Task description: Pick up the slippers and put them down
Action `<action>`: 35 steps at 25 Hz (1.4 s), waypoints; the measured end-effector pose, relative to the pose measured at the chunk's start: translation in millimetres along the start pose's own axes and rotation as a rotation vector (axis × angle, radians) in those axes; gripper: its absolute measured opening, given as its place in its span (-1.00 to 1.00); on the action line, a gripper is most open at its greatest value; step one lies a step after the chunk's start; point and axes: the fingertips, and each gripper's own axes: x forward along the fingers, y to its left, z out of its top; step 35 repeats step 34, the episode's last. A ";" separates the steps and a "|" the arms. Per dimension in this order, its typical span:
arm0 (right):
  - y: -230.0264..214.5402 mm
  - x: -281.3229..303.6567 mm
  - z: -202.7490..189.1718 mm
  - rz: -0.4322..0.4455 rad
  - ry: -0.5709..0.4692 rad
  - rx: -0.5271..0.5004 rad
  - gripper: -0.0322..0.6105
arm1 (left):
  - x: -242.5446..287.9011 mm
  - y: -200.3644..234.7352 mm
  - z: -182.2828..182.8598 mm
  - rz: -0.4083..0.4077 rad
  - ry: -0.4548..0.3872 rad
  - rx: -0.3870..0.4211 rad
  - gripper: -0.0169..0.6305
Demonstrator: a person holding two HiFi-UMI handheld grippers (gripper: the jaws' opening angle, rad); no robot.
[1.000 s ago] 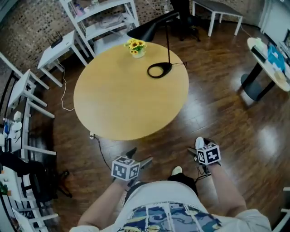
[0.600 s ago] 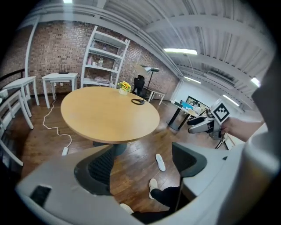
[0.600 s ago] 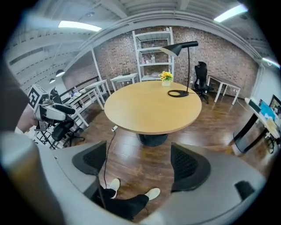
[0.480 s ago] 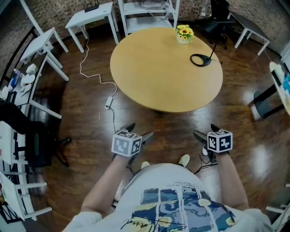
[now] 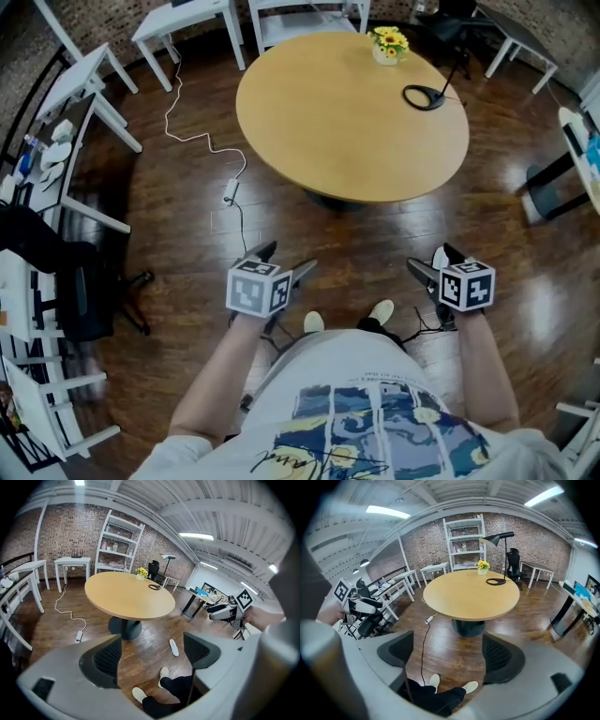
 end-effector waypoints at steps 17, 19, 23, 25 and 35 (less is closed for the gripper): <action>6.1 -53.2 -30.5 -0.049 -0.045 0.037 0.57 | -19.5 -33.9 -27.7 -0.054 0.032 0.059 0.33; 3.0 -58.3 -32.9 -0.051 -0.048 0.041 0.56 | -18.1 -38.4 -28.3 -0.055 0.036 0.067 0.33; 2.6 -64.3 -37.4 -0.051 -0.048 0.042 0.56 | -17.9 -43.2 -27.3 -0.052 0.033 0.084 0.33; 3.5 -65.5 -37.2 -0.052 -0.052 0.038 0.56 | -19.3 -44.1 -27.4 -0.050 0.035 0.087 0.33; -9.2 -82.7 -38.6 -0.087 -0.040 0.031 0.56 | -7.7 -61.7 -20.3 -0.086 0.034 0.099 0.33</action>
